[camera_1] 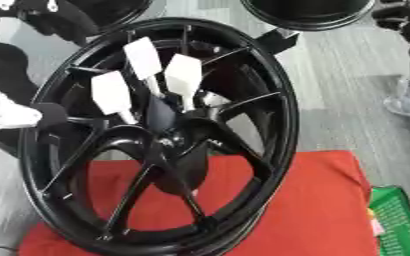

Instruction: Pull the pin out of the wheel hub.

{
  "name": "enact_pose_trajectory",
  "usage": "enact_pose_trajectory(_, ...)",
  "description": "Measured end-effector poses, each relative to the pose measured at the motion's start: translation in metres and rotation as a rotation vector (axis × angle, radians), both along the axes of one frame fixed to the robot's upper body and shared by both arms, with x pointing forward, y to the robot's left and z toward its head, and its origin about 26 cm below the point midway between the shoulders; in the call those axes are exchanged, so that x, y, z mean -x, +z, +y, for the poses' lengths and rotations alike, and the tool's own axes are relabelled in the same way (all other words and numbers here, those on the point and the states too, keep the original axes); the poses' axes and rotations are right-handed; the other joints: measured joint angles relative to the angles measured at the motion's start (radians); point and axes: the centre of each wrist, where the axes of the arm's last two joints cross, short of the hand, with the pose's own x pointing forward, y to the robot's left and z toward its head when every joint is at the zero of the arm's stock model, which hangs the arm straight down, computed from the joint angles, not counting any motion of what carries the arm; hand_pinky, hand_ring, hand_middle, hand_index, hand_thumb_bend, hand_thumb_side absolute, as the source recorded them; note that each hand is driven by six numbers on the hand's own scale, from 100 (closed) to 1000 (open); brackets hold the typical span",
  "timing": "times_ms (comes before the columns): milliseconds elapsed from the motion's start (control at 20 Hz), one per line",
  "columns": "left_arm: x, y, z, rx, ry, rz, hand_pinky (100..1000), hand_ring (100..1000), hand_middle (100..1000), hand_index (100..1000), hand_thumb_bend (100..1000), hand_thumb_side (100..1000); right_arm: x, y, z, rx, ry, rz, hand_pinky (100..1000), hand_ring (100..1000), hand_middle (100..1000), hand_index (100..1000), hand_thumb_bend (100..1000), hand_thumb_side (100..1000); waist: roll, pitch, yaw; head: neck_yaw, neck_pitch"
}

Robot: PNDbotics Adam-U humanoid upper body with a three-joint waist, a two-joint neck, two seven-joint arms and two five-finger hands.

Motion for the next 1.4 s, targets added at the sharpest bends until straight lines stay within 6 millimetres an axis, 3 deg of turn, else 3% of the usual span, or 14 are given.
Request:
enact_pose_trajectory(150, -0.001, -0.004, -0.001, 0.016, 0.026, 0.01, 862, 830, 733, 886, 418, 196, 0.0, 0.0, 0.0, 0.0, 0.0, 0.001, 742, 627, 613, 714, 100, 611, 0.0, 0.0, -0.001, 0.001, 0.0)
enact_pose_trajectory(400, -0.001, -0.009, -0.006, 0.033, 0.045, 0.017, 867, 832, 729, 866, 435, 362, 0.0, 0.0, 0.0, 0.001, 0.003, 0.001, 741, 627, 613, 714, 100, 612, 0.0, 0.0, -0.005, 0.004, 0.0)
enact_pose_trajectory(850, 0.0, -0.016, -0.013, 0.047, 0.077, 0.0, 882, 847, 742, 878, 463, 479, -0.001, 0.0, 0.002, 0.004, 0.012, 0.004, 741, 627, 614, 714, 100, 613, 0.0, 0.0, -0.007, 0.01, 0.0)
enact_pose_trajectory(1400, -0.001, -0.02, -0.012, 0.05, 0.119, -0.031, 909, 878, 776, 887, 458, 481, -0.002, 0.001, 0.002, 0.005, 0.016, 0.004, 741, 627, 615, 715, 100, 615, 0.002, 0.0, -0.011, 0.014, 0.0)
